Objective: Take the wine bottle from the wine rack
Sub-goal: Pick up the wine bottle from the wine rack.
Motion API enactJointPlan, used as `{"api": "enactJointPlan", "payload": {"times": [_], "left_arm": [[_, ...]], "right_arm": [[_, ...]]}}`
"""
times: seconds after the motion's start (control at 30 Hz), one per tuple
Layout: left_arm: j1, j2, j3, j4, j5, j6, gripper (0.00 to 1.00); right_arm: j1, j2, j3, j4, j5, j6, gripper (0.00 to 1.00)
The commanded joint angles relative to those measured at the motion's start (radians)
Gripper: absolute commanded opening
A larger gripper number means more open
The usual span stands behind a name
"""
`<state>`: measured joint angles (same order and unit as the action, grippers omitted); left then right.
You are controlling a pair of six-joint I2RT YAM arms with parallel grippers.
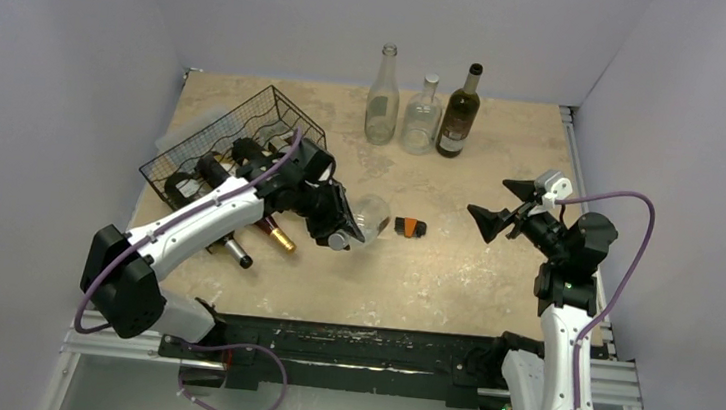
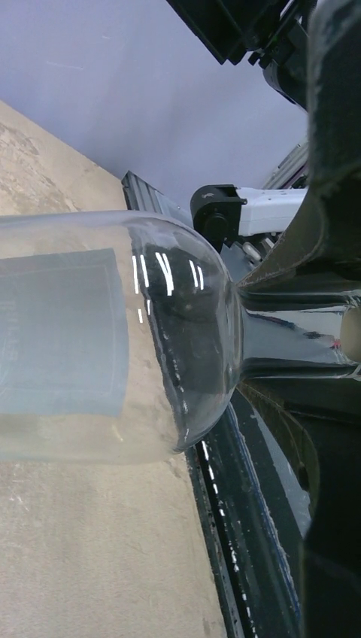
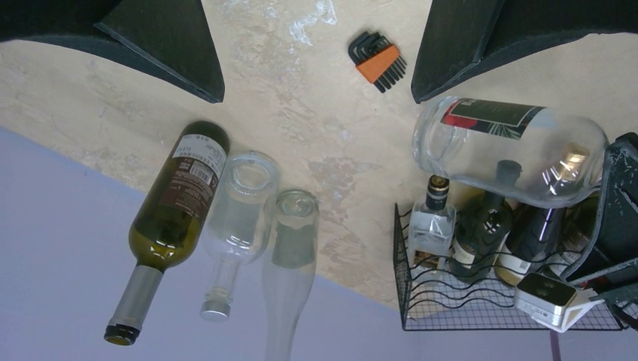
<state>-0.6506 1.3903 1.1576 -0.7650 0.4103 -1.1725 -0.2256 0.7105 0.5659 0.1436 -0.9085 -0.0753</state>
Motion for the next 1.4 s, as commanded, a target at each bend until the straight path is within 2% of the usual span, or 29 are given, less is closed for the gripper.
{"api": "enactJointPlan", "payload": {"times": [0.0, 0.73, 0.9, 0.97, 1.13, 1.27, 1.37], "left_arm": [[-0.016, -0.013, 0.101, 0.099, 0.056, -0.036, 0.00], [-0.023, 0.102, 0.123, 0.146, 0.185, -0.085, 0.00], [-0.024, 0.104, 0.130, 0.148, 0.187, -0.090, 0.02], [-0.023, 0.105, 0.133, 0.142, 0.195, -0.090, 0.03], [-0.021, 0.103, 0.132, 0.127, 0.200, -0.089, 0.04], [-0.021, 0.110, 0.140, 0.130, 0.209, -0.098, 0.04], [-0.021, 0.118, 0.150, 0.125, 0.217, -0.095, 0.04]], "right_arm": [[-0.005, -0.014, -0.004, 0.037, -0.017, 0.017, 0.99], [-0.006, -0.015, -0.005, 0.044, -0.024, 0.022, 0.99], [0.021, 0.009, -0.002, 0.039, -0.114, -0.009, 0.99], [0.078, 0.042, 0.011, -0.001, -0.110, -0.087, 0.99], [0.291, 0.201, 0.115, -0.243, -0.149, -0.416, 0.99], [0.459, 0.293, 0.193, -0.449, -0.170, -0.819, 0.99], [0.546, 0.379, 0.241, -0.509, -0.137, -1.003, 0.99]]}}
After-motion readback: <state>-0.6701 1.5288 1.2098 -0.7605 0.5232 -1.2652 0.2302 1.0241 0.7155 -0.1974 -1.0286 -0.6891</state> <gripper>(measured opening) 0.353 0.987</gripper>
